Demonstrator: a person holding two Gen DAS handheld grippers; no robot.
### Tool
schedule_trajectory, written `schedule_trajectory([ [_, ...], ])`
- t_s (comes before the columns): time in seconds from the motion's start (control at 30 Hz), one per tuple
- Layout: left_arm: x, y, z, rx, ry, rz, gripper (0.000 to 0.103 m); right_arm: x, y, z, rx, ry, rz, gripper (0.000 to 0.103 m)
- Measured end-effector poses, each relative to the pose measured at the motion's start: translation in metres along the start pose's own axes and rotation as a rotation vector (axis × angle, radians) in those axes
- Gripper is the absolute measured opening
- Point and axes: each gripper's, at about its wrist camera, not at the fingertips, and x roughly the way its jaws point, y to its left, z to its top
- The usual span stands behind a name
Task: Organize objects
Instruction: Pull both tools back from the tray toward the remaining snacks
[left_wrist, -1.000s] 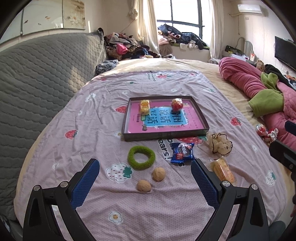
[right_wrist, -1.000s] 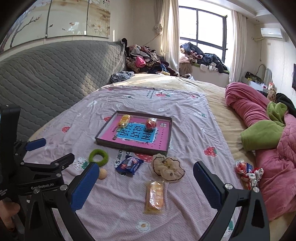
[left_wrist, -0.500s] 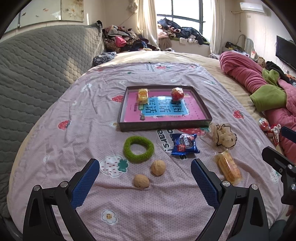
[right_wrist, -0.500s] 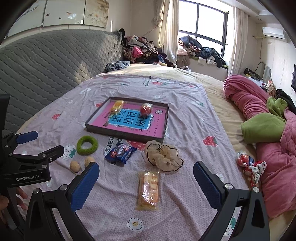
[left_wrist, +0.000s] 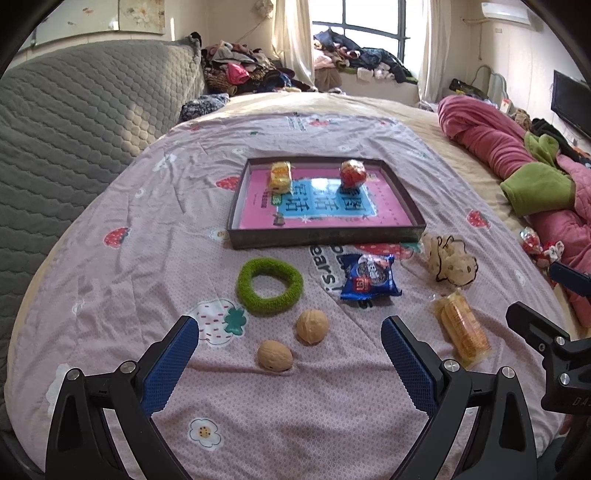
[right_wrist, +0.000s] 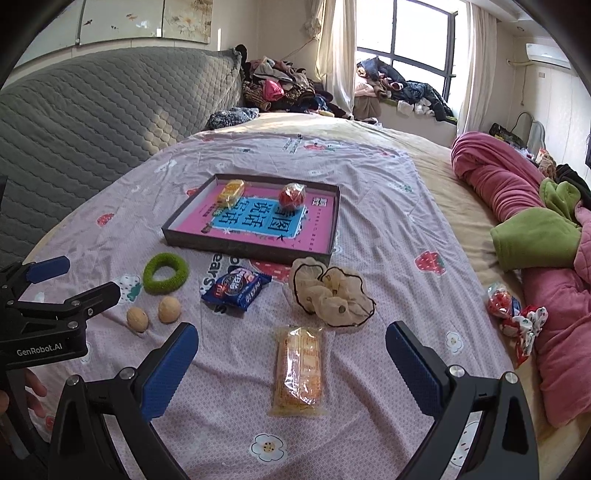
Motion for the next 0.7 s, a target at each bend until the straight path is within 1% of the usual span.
schedule_trajectory([
  [0.33, 0.024, 0.003, -0.008, 0.0, 0.041, -0.009, 0.099, 0.016, -0.007, -0.006, 0.009, 0.027, 0.002, 0.102],
  [0.53, 0.047, 0.011, -0.003, -0.018, 0.069, -0.001, 0.099, 0.03, -0.013, -0.003, 0.016, 0.039, -0.009, 0.103],
  [0.7, 0.069, 0.013, 0.005, -0.022, 0.086, 0.0, 0.099, 0.049, -0.014, 0.003, 0.012, 0.058, -0.019, 0.102],
])
